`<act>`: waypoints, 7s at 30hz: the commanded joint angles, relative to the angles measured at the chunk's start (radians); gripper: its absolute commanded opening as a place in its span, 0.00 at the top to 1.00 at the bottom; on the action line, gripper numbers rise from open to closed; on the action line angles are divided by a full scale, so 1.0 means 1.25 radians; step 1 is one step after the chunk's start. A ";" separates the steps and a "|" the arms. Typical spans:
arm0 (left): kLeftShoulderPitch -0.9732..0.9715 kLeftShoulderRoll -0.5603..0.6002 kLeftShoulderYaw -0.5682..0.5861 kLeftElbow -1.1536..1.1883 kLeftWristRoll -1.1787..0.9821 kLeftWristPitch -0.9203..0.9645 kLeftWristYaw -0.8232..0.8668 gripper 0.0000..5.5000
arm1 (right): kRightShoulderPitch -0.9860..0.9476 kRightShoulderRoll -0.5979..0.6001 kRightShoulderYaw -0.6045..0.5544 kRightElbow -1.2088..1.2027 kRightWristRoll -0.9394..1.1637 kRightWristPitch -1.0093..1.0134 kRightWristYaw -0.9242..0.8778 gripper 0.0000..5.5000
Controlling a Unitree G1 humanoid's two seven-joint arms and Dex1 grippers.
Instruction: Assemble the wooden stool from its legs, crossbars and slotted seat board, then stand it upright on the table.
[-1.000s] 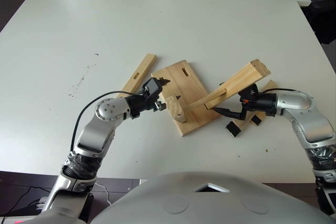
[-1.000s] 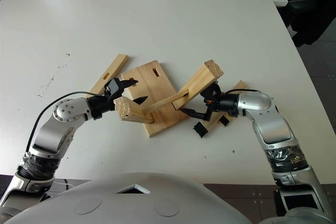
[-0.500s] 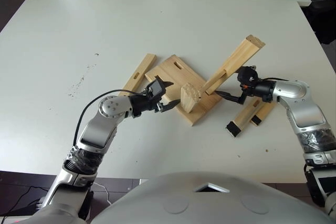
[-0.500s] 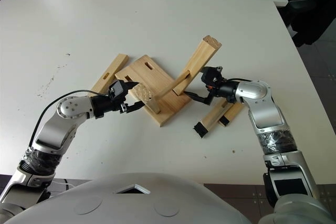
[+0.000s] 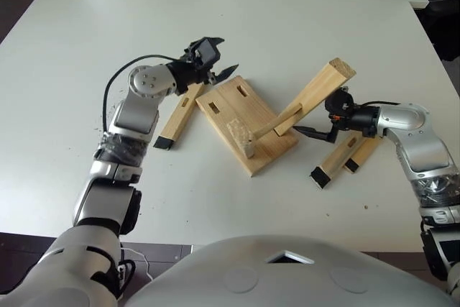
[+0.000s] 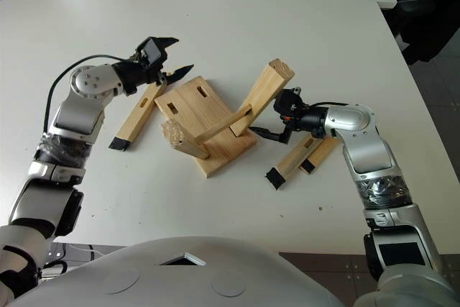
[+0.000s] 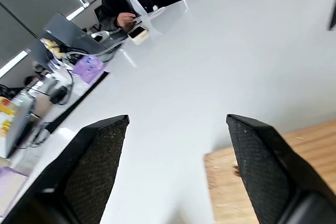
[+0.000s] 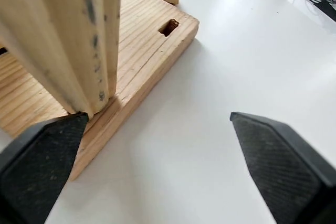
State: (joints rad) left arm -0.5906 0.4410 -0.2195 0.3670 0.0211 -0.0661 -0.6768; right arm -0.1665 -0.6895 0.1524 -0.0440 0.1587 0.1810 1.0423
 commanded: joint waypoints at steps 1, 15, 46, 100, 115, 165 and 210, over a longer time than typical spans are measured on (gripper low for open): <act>-0.080 -0.048 -0.025 0.225 0.073 -0.142 0.067 0.37 | 0.046 -0.063 -0.006 -0.083 0.016 0.025 0.047 0.09; 0.027 -0.018 -0.077 0.302 0.188 -0.328 0.084 0.37 | 0.166 -0.175 -0.011 -0.371 0.159 0.177 0.136 0.09; 0.455 0.152 -0.047 -0.219 0.014 -0.048 -0.086 0.37 | 0.229 -0.111 0.085 -0.407 0.102 0.175 -0.010 0.09; -0.109 0.011 -0.006 0.302 0.081 -0.165 0.020 0.37 | 0.155 -0.148 0.007 -0.343 0.129 0.137 0.100 0.09; -0.145 -0.035 -0.126 0.748 0.311 -0.378 0.220 0.37 | 0.070 -0.086 0.167 -0.360 0.139 0.205 0.139 0.09; 0.067 -0.010 -0.001 0.257 0.067 -0.254 0.038 0.37 | 0.130 -0.113 -0.027 -0.206 0.021 0.148 -0.054 0.19; 0.225 -0.057 -0.068 -0.011 0.105 -0.136 -0.007 0.37 | -0.080 0.027 0.098 0.183 -0.105 0.076 -0.029 0.19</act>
State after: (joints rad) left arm -0.2822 0.3606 -0.3028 0.3410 0.1543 -0.2426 -0.6595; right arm -0.2599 -0.7116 0.2311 0.1653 0.0449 0.2793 1.0228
